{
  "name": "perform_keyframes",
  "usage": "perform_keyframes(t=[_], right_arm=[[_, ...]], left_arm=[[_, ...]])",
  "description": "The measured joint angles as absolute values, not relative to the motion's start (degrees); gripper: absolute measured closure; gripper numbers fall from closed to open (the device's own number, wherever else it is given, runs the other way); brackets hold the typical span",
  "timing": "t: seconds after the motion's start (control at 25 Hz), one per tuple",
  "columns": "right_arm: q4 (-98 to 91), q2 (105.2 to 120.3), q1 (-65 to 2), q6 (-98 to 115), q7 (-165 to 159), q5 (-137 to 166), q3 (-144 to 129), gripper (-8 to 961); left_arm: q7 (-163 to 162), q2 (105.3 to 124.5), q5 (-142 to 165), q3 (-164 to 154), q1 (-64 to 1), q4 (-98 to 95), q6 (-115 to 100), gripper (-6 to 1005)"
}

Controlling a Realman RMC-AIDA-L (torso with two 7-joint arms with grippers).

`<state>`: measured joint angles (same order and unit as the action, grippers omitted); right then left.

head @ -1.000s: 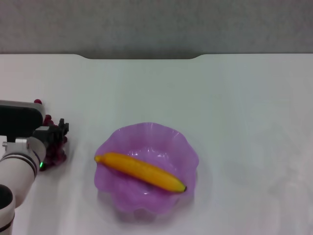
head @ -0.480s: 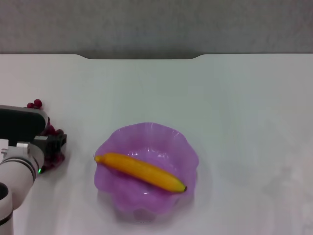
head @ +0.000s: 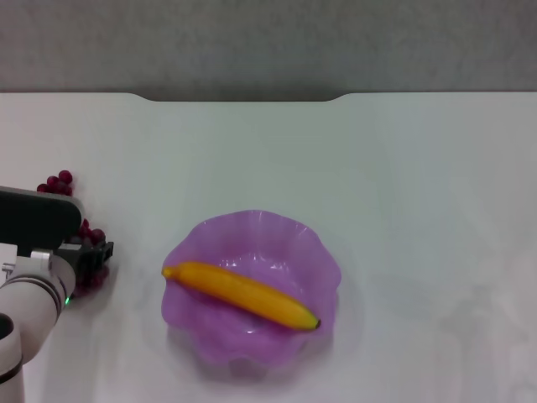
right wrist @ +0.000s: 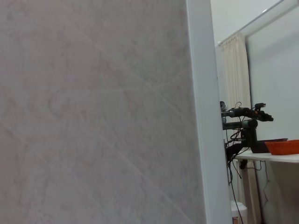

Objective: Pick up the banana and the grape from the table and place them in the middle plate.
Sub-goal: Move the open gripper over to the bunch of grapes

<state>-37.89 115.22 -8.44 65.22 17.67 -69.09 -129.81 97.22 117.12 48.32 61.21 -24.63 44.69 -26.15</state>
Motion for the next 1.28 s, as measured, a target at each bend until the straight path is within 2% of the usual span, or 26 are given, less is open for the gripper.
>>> perform_keyframes(t=[0.44, 1.12, 1.28], right_arm=[[-37.8, 115.22, -8.53, 65.25, 17.18, -68.64, -129.89, 951], [-37.82, 115.22, -8.43, 65.71, 17.06, -68.42, -129.9, 951], [-37.69, 115.22, -8.41, 65.73, 17.05, -68.44, -129.9, 951]], left_arm=[[98.33, 116.98, 48.23, 61.09, -24.61, 44.11, -23.23, 227], [101.96, 117.15, 48.2, 60.54, -24.15, 44.32, -22.73, 361], [102.02, 117.11, 48.54, 59.06, -24.03, 44.54, -23.1, 423]])
